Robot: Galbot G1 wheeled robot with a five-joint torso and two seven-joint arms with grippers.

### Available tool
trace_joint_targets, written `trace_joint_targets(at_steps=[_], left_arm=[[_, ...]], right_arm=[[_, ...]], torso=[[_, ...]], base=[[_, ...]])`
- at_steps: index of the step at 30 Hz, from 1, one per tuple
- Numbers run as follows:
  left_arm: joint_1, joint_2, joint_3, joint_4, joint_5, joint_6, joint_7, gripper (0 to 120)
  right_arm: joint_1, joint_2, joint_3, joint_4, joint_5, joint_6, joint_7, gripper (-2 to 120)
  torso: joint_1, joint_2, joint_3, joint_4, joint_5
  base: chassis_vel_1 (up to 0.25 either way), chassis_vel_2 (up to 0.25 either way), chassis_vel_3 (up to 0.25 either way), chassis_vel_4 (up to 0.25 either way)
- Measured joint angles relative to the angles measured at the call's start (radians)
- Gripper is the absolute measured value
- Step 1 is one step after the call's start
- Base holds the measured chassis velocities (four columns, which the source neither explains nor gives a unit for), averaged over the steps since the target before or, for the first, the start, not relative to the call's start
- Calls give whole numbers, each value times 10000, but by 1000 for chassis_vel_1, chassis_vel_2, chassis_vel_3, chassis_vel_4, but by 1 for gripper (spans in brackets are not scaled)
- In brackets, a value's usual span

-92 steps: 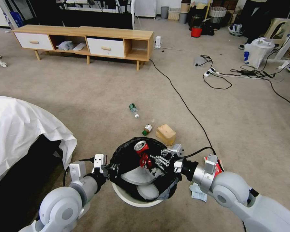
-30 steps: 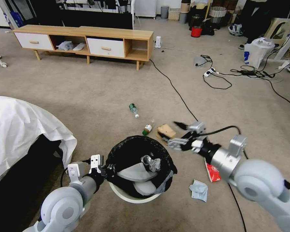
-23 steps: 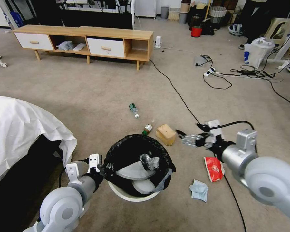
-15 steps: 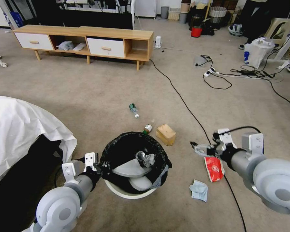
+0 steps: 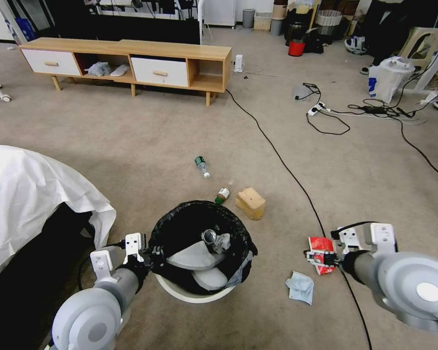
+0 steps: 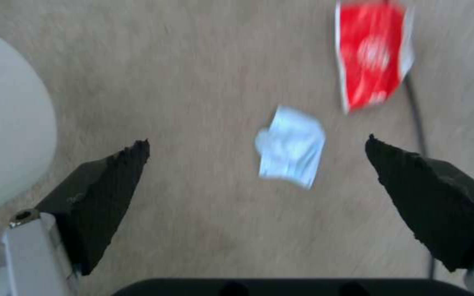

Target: Pick up the trash bin and place the garbage on the floor into it.

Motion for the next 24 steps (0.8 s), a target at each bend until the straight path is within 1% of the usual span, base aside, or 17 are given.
trace_joint_targets(at_steps=[1,2,3,4,5,6,7,10,11,13,14,15,16,17,19,23,24], left_arm=[[87,118,10,-52,4,-13,1,0],[87,118,10,-52,4,-13,1,0],[230,232,-49,-111,15,-29,61,0],[230,232,-49,-111,15,-29,61,0],[361,342,-165,-156,79,-49,118,0],[378,357,-199,-174,93,-64,120,0],[378,357,-199,-174,93,-64,120,0],[369,359,-215,-237,68,-77,108,0],[369,359,-215,-237,68,-77,108,0],[305,244,-227,-186,85,-80,103,0],[305,244,-227,-186,85,-80,103,0],[284,196,-238,-158,94,-82,102,0],[250,70,-268,-94,160,-92,108,0],[250,70,-268,-94,160,-92,108,0],[275,-94,-338,-56,229,-110,117,0],[340,-195,-396,-50,279,-116,158,0],[357,-242,-429,-20,315,-119,167,0]], right_arm=[[115,508,-351,-368,296,8,448,100],[115,508,-351,-368,296,8,448,100],[343,982,-751,-754,449,-53,876,100],[343,982,-751,-754,449,-53,876,100],[565,1413,-1248,-1318,361,-170,994,100],[649,1585,-1451,-1586,263,-175,968,99],[649,1585,-1451,-1586,263,-175,968,99],[1051,1771,-2154,-2352,91,-179,749,99],[1051,1771,-2154,-2352,91,-179,749,99],[1486,1685,-2946,-3023,-254,-180,417,99],[1486,1685,-2946,-3023,-254,-180,417,99],[1635,1626,-3233,-3271,-413,-181,253,99],[1906,1575,-3773,-3772,-825,-183,-78,98],[1906,1575,-3773,-3772,-825,-183,-78,98],[2330,1650,-4436,-4406,-1497,-185,-540,98],[2741,1727,-4999,-4749,-1865,-187,-884,97],[2955,1725,-5319,-4881,-2154,-188,-1122,97]], torso=[[0,1,0,-9,-4],[0,1,0,-9,-4],[0,-1,0,-8,3],[0,-1,0,-8,3],[0,0,0,-2,1],[0,0,0,-3,-2],[0,0,0,-3,-2],[0,0,0,-9,-1],[0,0,0,-9,-1],[0,0,1,-4,2],[0,0,1,-4,2],[0,0,0,-4,-1],[0,0,1,-5,-2],[0,0,1,-5,-2],[0,0,1,-8,1],[0,0,1,-3,3],[0,0,1,-4,1]], base=[[0,0,0,0],[0,0,0,0],[0,0,0,0],[0,0,0,0],[0,0,0,0],[0,0,0,0],[0,0,0,0],[0,0,0,0],[0,0,0,0],[0,0,0,0],[0,0,0,0],[0,0,0,0],[0,0,0,0],[0,0,0,0],[0,0,0,0],[0,0,0,0],[0,0,0,0]])
